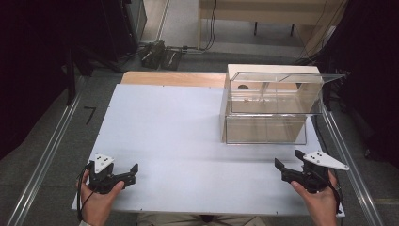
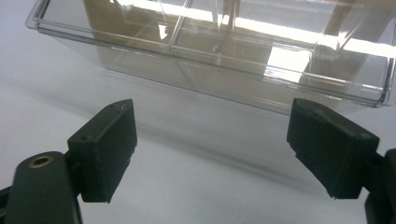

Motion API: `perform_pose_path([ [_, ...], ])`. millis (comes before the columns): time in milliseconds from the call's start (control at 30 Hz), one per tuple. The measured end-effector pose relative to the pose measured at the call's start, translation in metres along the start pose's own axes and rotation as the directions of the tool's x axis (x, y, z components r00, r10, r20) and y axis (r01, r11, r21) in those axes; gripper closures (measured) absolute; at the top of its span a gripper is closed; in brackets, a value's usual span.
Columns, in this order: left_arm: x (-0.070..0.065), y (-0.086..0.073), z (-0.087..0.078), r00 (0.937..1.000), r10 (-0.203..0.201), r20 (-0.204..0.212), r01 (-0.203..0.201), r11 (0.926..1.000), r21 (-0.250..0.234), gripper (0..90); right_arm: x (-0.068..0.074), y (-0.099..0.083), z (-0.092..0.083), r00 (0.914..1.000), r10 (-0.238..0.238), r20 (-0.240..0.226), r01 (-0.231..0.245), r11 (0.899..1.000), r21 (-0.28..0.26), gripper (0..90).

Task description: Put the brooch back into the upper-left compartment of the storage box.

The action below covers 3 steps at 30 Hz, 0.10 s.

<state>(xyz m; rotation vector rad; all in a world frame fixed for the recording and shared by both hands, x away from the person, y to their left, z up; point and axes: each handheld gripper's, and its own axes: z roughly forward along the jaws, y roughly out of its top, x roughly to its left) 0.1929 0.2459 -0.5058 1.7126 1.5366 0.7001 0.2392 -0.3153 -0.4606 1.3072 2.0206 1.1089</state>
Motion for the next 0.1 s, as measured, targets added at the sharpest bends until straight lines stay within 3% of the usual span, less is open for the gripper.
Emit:
perform_pose_path([
  [100, 0.0003, -0.0001, 0.0000, 1.0000, 0.000, 0.001, 0.000, 1.0000, 0.000, 1.2, -0.0011, -0.0037, 0.0000, 1.0000, 0.001, 0.006, -0.001, 1.000, 0.003, 13.6],
])
